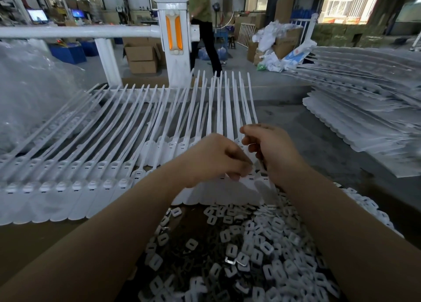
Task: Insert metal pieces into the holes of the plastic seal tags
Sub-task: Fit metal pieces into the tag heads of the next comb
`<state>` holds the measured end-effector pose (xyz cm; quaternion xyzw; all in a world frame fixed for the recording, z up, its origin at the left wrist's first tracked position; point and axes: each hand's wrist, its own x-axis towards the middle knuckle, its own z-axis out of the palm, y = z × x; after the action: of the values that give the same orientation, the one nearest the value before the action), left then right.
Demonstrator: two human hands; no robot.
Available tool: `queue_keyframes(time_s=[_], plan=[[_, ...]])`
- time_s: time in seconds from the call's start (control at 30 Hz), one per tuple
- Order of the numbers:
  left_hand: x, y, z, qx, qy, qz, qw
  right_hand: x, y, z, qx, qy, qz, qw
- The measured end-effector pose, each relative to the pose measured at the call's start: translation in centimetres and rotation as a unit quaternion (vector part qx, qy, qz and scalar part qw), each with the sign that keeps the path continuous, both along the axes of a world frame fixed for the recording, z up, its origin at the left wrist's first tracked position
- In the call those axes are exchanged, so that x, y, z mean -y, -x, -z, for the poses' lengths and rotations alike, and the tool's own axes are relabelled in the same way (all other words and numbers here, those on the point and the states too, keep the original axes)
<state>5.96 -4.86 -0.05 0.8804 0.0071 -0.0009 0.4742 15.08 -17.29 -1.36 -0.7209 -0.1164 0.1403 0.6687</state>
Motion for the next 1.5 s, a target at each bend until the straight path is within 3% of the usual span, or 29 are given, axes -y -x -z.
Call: queue_keyframes(time_s=[0.2, 0.5, 0.73, 0.83, 1.03, 1.3, 1.5], plan=[[-2.7, 0.4, -0.6, -0.043, 0.194, -0.148, 0.969, 0.1, 0.5, -0.3, 0.067, 0.009, -0.035, 0.997], [-2.9, 0.4, -0.7, -0.044, 0.197, -0.170, 0.965, 0.0, 1.3, -0.5, 0.115, 0.092, -0.104, 0.984], [-2.9, 0.2, -0.4, -0.041, 0.171, -0.172, 0.969, 0.0, 1.4, -0.6, 0.119, 0.111, -0.111, 0.980], [-2.4, 0.0, -0.1, -0.024, 0.134, -0.173, 0.976, -0.1, 1.2, -0.3, 0.101, 0.070, -0.055, 0.991], [1.3, -0.8, 0.8, 0.016, 0.004, -0.119, 0.993, 0.3, 0.0, -0.1, -0.057, -0.019, 0.070, 0.996], [3.9, -1.9, 1.8, 0.031, -0.123, -0.102, 0.987, 0.5, -0.6, 0.0, -0.107, -0.064, 0.073, 0.989], [3.8, -2.2, 2.0, 0.038, -0.139, -0.092, 0.985, 0.7, -1.0, 0.1, -0.118, -0.070, 0.067, 0.988]])
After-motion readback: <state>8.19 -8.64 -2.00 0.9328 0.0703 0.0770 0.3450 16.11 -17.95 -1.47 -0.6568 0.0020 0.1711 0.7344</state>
